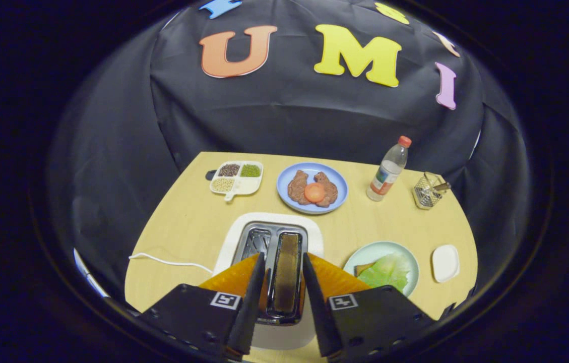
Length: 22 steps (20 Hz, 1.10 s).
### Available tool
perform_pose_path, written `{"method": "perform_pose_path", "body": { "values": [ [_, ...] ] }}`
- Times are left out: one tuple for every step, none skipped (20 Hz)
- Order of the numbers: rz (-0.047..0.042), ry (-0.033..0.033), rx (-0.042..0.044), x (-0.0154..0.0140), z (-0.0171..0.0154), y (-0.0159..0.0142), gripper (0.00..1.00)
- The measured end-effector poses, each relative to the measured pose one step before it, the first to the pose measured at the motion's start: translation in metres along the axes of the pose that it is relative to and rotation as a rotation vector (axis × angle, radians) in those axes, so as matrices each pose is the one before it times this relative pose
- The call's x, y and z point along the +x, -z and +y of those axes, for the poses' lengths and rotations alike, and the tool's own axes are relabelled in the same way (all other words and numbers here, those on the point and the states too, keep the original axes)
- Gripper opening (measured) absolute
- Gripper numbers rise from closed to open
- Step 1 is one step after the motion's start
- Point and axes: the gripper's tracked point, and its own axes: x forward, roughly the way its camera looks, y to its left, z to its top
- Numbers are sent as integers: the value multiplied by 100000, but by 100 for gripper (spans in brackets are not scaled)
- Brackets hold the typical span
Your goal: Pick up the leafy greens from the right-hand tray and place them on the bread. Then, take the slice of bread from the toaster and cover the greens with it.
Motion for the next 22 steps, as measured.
{"method": "perform_pose_path", "body": {
  "values": [
    [753, 314, -61, 332, 54, 228, 46],
    [1061, -414, 79, 243, 143, 154, 46],
    [2229, 880, 805, 316, -234, 600, 40],
    [2413, -1308, 1742, 145, 159, 528, 34],
    [1165, -409, 1023, 3, -72, 234, 26],
    [-931, -218, 382, -321, -218, -476, 18],
    [-654, -473, 63, -273, -58, -266, 18],
    [-242, -707, 410, -562, -23, -117, 18],
    [-274, -878, 493, -388, 67, -76, 18],
    [-609, -520, 792, -403, -202, -316, 18],
    [-737, -1027, 960, -563, -97, -319, 18],
    [-564, -664, 1180, -647, -219, -398, 18],
    [-593, -789, 1265, -709, -287, -344, 18],
    [-835, -1290, 1704, -690, -164, -601, 18],
    [-848, -902, 1422, -663, -277, -542, 18],
    [-999, -1012, 1644, -757, -370, -658, 18],
    [-978, -954, 1432, -695, -404, -633, 18],
    [-986, -97, 1246, -602, -661, -624, 18],
    [-749, 191, 771, -370, -784, -302, 18],
    [-633, -101, 619, -304, -896, -379, 18],
    [-386, 129, 635, -174, -706, -294, 18],
    [-38, 1553, 397, -27, -1168, -79, 18]
  ]
}}
